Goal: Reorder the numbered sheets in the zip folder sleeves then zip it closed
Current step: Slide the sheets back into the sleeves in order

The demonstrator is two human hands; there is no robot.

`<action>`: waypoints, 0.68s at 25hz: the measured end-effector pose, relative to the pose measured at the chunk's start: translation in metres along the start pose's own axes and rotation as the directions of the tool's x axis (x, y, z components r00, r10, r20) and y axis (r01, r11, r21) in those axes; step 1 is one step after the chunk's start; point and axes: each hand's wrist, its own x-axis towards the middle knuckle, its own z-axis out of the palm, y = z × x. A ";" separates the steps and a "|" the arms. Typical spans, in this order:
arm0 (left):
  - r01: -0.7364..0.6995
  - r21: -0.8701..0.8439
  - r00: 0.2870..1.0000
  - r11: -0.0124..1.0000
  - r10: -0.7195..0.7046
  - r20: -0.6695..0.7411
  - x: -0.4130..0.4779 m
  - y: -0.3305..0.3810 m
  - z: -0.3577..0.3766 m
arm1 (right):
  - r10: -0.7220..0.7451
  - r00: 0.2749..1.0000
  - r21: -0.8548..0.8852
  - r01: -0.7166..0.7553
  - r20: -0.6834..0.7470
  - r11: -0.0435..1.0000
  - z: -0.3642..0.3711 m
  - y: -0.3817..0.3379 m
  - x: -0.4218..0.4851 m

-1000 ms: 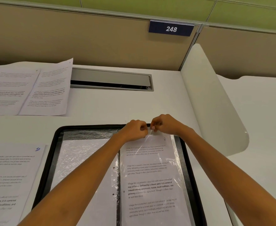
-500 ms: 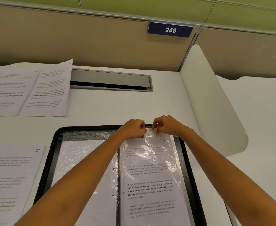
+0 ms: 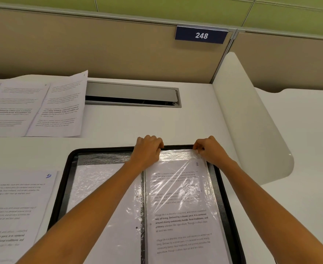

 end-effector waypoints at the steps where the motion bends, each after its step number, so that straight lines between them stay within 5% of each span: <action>1: -0.036 0.004 0.999 0.999 0.036 -0.020 -0.008 0.003 0.005 | 0.019 1.000 0.013 -0.018 -0.008 1.000 0.002 -0.001 -0.002; 5: -0.156 0.014 0.988 0.988 0.156 0.014 -0.048 0.016 0.031 | 0.062 0.997 0.070 -0.059 -0.042 0.996 0.005 -0.006 -0.006; 17: -0.054 0.067 0.995 0.996 0.059 -0.076 -0.064 0.036 0.049 | 0.260 0.965 0.392 -0.226 -0.035 0.892 0.009 0.006 -0.031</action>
